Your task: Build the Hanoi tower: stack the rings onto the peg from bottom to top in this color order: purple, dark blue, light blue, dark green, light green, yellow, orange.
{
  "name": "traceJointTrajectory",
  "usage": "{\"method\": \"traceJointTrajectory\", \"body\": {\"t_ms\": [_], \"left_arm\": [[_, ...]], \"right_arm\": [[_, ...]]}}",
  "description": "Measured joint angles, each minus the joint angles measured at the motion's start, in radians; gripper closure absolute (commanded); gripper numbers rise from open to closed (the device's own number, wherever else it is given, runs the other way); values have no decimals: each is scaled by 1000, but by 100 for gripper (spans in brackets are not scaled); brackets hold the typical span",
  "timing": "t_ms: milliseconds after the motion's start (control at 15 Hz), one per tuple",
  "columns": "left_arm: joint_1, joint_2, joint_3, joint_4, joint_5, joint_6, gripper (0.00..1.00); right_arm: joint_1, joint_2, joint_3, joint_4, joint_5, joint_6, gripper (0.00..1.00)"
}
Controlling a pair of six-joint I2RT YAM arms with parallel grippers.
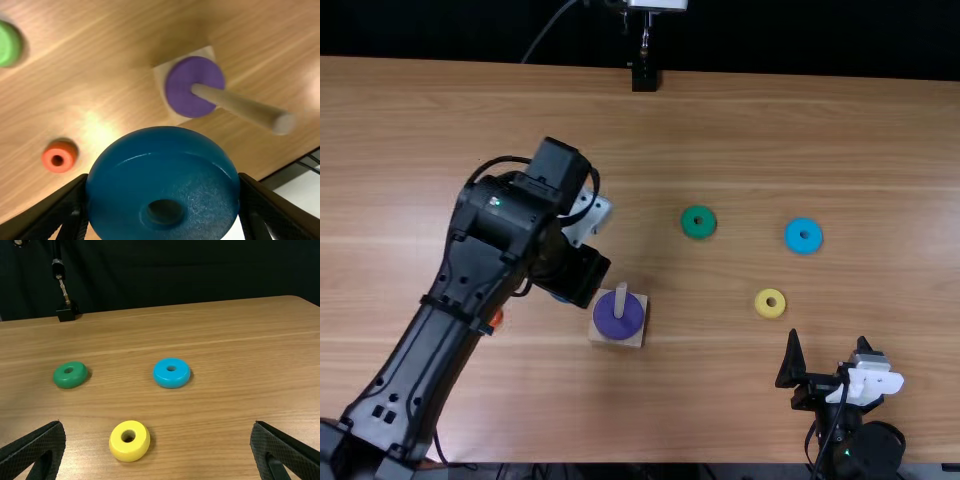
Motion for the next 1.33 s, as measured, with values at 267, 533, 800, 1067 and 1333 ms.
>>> {"method": "traceJointTrajectory", "body": {"t_ms": [267,533,800,1067,1333], "left_arm": [[-54,0,0,13,-1,-66,92],[-94,0,42,15,2,-99,92],[-121,3,54,40,3,-127,93],[-153,66,103,51,3,-148,92],[-158,69,105,51,2,-148,92]], "right_arm": [[0,0,0,0,0,0,0],[0,0,0,0,1,0,0],[0,0,0,-1,0,0,0],[0,0,0,0,1,0,0],[0,0,0,0,0,0,0]]}}
